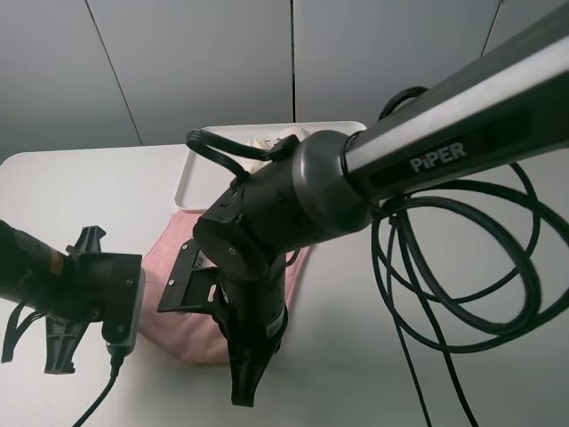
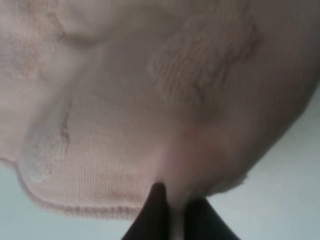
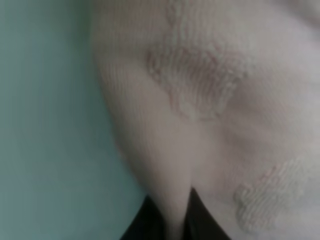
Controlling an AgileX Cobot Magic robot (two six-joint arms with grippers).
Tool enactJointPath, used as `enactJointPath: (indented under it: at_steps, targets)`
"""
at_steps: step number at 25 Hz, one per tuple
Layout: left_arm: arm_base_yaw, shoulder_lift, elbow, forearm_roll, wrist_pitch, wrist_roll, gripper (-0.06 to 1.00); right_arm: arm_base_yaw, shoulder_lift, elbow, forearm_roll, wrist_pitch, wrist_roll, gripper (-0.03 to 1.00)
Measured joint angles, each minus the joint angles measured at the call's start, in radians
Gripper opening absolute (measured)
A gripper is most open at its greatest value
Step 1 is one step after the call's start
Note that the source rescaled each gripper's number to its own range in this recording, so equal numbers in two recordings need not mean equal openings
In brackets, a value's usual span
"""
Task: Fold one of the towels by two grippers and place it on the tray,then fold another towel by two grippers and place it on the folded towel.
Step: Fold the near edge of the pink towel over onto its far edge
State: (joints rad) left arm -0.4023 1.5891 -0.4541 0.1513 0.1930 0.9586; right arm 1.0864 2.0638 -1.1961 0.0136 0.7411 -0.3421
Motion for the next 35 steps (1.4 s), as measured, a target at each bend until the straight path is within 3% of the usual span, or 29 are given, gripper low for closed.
enactJointPath:
  at_steps: [10,17,25,35]
  targets:
    - [0.0,-0.131,0.002,0.0,0.022,-0.16,0.0,-0.046,-0.188,0.0,-0.028,0.046,0.155,0.01]
    - [0.0,-0.167,-0.058,0.0,0.008,-0.376,0.0,-0.151,-0.216,0.0,-0.028,0.074,0.3,0.01]
    - [0.0,-0.055,-0.209,0.0,0.092,-0.561,0.0,-0.202,-0.216,0.0,-0.026,0.055,0.366,0.01]
    - [0.002,0.078,-0.327,0.002,0.09,-0.703,0.0,-0.309,-0.216,0.0,-0.026,-0.028,0.409,0.01]
